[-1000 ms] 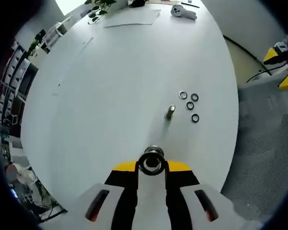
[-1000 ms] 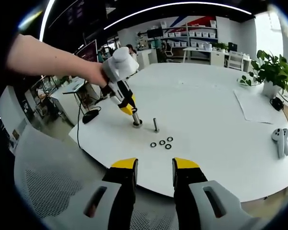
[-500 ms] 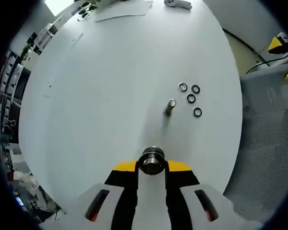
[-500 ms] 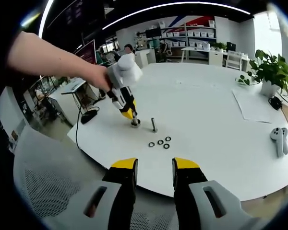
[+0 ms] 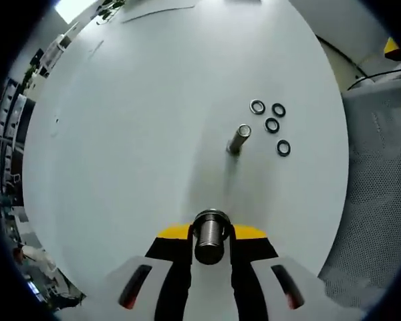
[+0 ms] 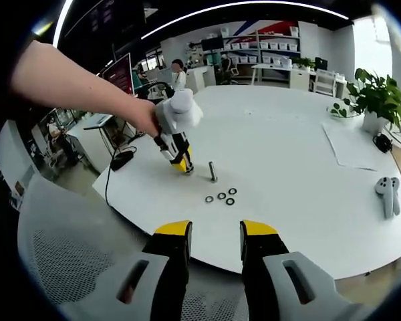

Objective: Place the washer onto the threaded stud by aligning its center hole with the stud, sliding it down to the base, and recovering from edge contact or off-axis alignment until the washer reaches the visible bottom stop.

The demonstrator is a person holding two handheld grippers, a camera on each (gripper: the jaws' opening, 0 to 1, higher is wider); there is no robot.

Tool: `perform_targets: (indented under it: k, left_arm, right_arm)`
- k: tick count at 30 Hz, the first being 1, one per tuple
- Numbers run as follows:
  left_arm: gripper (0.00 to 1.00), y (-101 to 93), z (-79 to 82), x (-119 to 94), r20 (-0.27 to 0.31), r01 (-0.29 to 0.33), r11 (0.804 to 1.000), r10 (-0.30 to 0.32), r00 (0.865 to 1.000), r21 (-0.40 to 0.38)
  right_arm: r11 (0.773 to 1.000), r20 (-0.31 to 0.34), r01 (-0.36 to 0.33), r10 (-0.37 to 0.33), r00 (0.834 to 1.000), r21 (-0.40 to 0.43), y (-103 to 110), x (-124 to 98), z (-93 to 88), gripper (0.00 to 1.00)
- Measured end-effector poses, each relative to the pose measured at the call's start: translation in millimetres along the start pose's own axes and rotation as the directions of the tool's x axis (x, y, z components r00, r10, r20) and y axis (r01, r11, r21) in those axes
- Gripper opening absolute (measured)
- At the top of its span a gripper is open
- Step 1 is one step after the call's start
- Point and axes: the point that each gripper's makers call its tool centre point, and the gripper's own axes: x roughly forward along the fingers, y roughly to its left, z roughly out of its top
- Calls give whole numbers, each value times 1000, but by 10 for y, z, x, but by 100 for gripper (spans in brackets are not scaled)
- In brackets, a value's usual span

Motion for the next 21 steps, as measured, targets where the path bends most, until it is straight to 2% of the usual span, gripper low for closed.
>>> perform_targets:
  k: [6, 10, 14, 21]
  left_arm:
    - [21, -37, 3, 0, 21, 1, 999, 0, 1000, -47]
    - [27, 65, -37, 35, 26, -47, 998, 48, 999, -30]
    - [28, 51, 27, -42, 74, -60, 995, 65, 995, -75]
    - [28, 65, -26, -324, 143, -95, 986, 115, 983, -140]
  right_arm:
    - [1000, -5, -5, 5, 1000, -3, 14, -1, -9, 31]
    - [1000, -8, -12, 12, 1000, -2, 30, 0, -14, 31]
    - [1000, -13, -22, 22, 1000, -8, 49, 4, -24, 31]
    - [999, -14, -45, 45, 999, -8, 90, 4, -32, 31]
